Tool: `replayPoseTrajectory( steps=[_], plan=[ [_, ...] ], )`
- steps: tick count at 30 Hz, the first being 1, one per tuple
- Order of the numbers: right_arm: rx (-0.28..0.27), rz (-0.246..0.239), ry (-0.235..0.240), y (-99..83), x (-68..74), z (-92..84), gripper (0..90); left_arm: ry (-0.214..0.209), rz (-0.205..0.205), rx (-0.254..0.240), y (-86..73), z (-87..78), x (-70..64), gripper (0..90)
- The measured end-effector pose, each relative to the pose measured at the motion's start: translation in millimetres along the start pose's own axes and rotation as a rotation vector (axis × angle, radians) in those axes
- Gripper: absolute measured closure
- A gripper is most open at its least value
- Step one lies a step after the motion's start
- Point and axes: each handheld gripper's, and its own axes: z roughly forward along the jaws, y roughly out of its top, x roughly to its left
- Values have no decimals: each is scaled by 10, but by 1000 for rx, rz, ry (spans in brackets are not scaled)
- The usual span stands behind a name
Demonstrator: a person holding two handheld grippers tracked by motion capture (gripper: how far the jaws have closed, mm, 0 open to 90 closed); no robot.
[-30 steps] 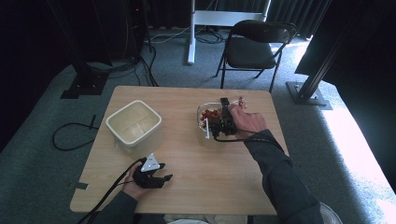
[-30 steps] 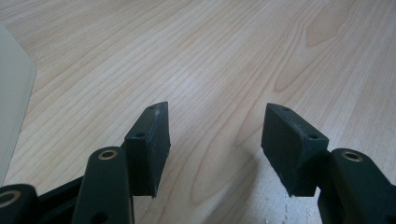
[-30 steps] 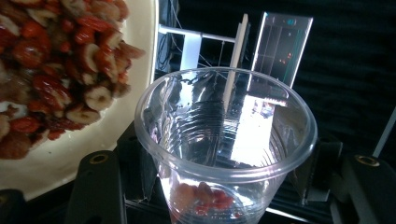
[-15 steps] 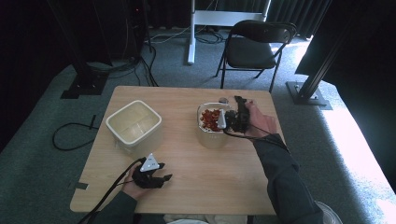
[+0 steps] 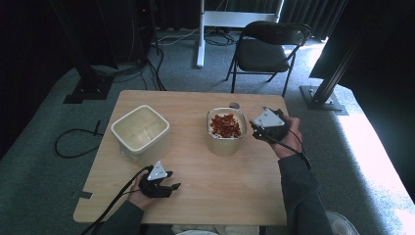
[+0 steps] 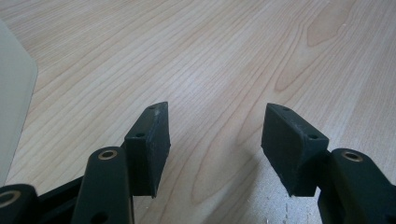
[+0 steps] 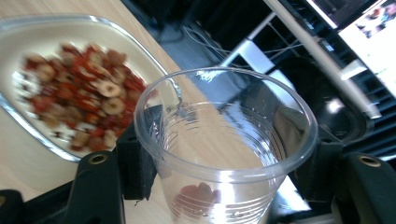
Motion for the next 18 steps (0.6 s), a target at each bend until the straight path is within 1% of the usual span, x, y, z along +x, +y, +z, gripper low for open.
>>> replayPoseTrajectory(
  steps=[2,4,5,6,7,8,10,11,15,18],
  plan=[
    [-29,69,38,-49,-29,-59,351,-1,0,0,1,4,-3,426],
    [-53,116,71,-88,-51,-104,351,-1,1,1,2,6,0,426],
    [-69,151,96,-116,-59,-131,351,-1,-2,0,1,6,0,426],
    [-77,168,110,-133,-65,-147,351,0,-3,0,1,7,1,426],
    [-94,201,135,-162,-72,-170,351,1,-3,0,1,8,1,426],
    [-105,223,152,-183,-75,-187,351,2,-3,0,1,8,1,426],
    [-126,253,173,-216,-71,-212,351,3,-7,-5,-1,10,-1,425],
    [-135,274,195,-234,-63,-223,351,2,-7,-4,-1,9,0,425],
    [-167,330,254,-260,-17,-250,351,1,-5,-8,-2,1,2,424],
    [-181,335,280,-247,66,-263,351,2,-6,-12,0,0,1,423]
  ],
)
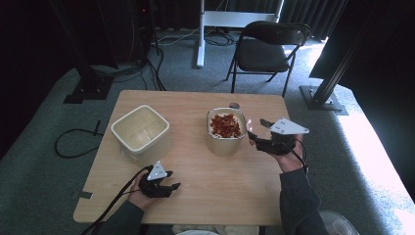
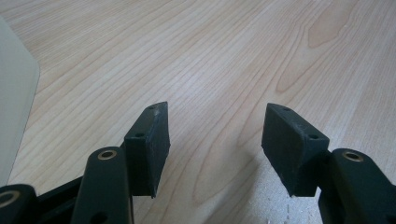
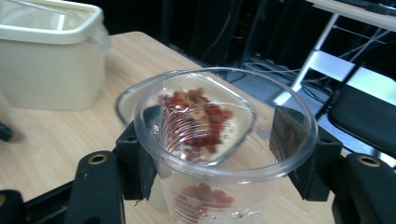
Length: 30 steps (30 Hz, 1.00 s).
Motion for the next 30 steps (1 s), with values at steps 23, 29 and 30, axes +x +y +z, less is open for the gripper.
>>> replayPoseTrajectory(
  steps=[23,29,30],
  plan=[
    [1,3,172,-79,509,315,350,-23,-11,-58,67,-47,-51,394],
    [-7,16,219,-52,594,379,350,-27,-4,-102,220,-50,-78,361],
    [-8,19,227,-43,612,388,350,-30,-4,-111,262,-46,-81,361]
  ],
)
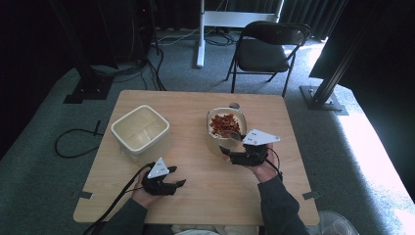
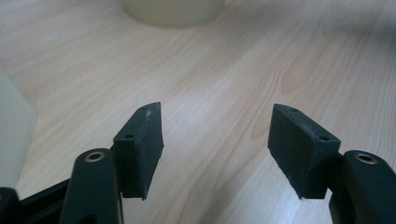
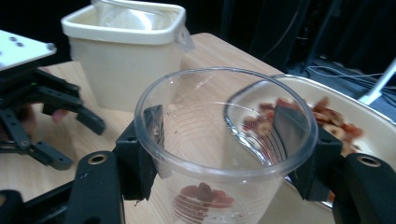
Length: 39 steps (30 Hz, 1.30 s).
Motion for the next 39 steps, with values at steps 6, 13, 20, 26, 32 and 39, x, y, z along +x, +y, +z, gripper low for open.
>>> replayPoseTrajectory(
  steps=[6,13,20,26,32,39],
  plan=[
    [-9,-2,42,35,85,91,350,-34,26,-38,201,54,-67,338],
    [-19,4,92,74,174,196,349,-63,9,-97,384,104,-73,333],
    [-34,18,140,122,258,294,350,-105,22,-145,534,169,-129,332],
    [-36,10,173,148,355,386,350,-129,33,-164,594,217,-172,314],
    [-41,16,204,150,412,451,349,-127,39,-178,620,213,-179,314],
    [-38,18,218,145,439,472,350,-102,51,-176,626,214,-180,377]
  ],
)
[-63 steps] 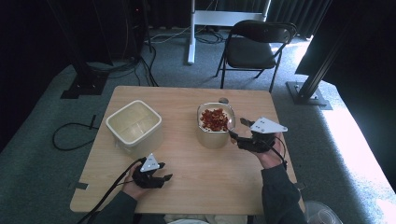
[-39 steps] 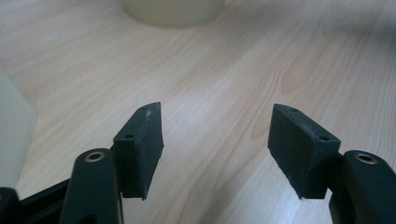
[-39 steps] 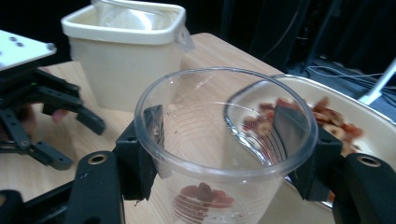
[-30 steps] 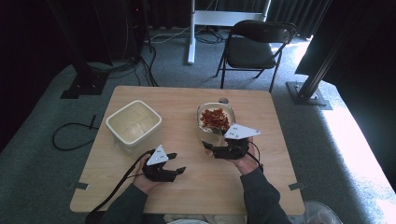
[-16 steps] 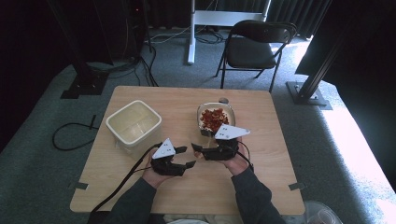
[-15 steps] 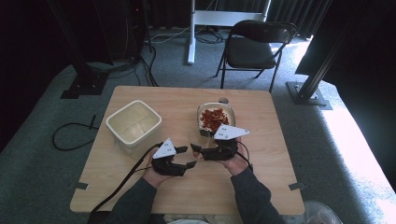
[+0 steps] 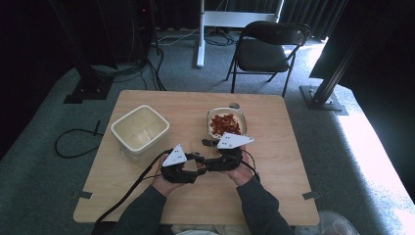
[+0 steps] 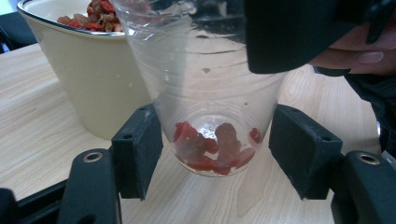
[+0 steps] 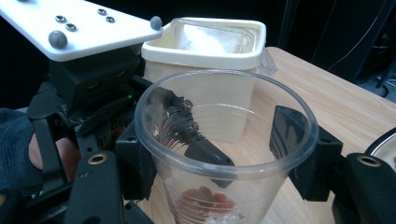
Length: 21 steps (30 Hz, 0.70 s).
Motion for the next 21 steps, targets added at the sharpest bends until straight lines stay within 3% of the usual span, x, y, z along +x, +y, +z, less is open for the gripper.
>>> replayPoseTrajectory(
  steps=[9,15,21],
  plan=[
    [-17,4,21,-11,26,27,350,-7,-2,-13,-3,27,0,329],
    [-4,-23,17,-1,61,52,333,12,6,-10,1,11,-14,424],
    [19,6,43,0,28,28,256,29,16,-16,3,-4,-28,435]
  ],
)
